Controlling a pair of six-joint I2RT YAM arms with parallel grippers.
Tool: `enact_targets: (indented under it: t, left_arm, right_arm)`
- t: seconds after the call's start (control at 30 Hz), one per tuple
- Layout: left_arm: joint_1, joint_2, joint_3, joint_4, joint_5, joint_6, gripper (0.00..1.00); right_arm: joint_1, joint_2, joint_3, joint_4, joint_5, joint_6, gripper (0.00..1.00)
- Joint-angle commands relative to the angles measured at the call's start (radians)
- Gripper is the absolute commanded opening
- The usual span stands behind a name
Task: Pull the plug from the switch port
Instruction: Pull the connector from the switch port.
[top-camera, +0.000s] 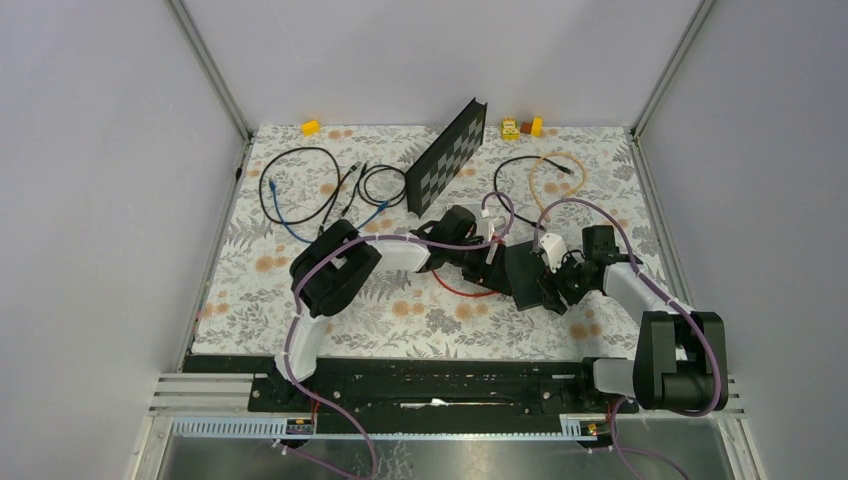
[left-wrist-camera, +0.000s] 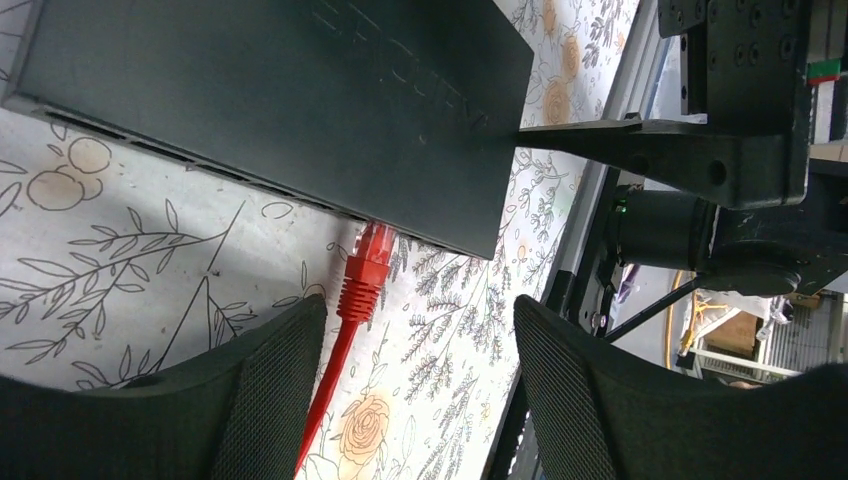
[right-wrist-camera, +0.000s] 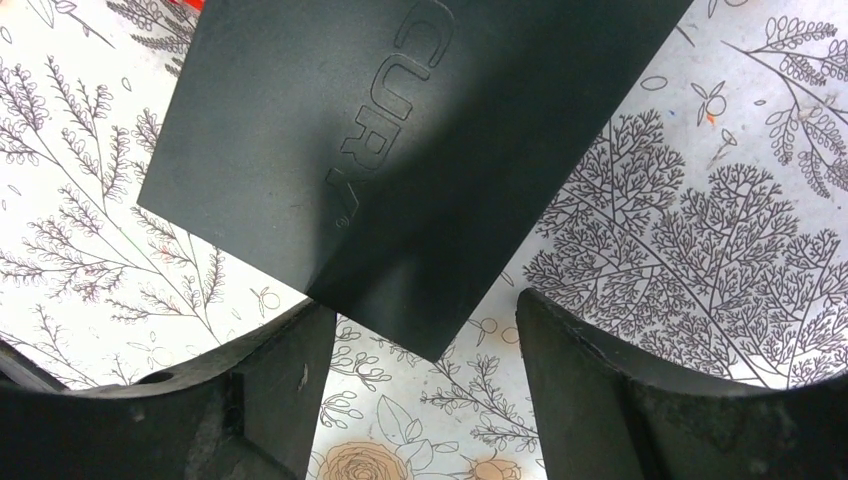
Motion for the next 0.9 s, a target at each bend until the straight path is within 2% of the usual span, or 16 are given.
enact_targets:
  t: [0.0, 0.2, 0.33, 0.53, 0.73, 0.87]
  left_arm:
    - [0.001, 0.037, -0.023, 0.113, 0.022, -0.076, 0.7]
    - [0.008, 0.076, -0.062, 0.21, 0.07, -0.159, 0.6]
    - [0.017, 0.084, -0.082, 0.25, 0.078, -0.19, 0.57]
    - [0.026, 0.075, -0.109, 0.278, 0.054, -0.208, 0.57]
    - [0.026, 0.077, -0.125, 0.293, 0.019, -0.234, 0.62]
    - [0.024, 0.095, -0.134, 0.319, 0.021, -0.256, 0.62]
  right_arm:
    - [0.008, 0.036, 0.026, 0.011, -0.05, 0.006, 0.72]
    - [0.022, 0.067, 0.048, 0.003, -0.066, 0.015, 0.7]
    - [0.044, 0.084, 0.054, 0.0, -0.067, 0.022, 0.69]
    - [0.048, 0.079, 0.052, -0.001, -0.06, 0.02, 0.69]
    - [0.048, 0.083, 0.056, -0.008, -0.065, 0.015, 0.68]
    - [0.049, 0.092, 0.06, -0.015, -0.071, 0.01, 0.68]
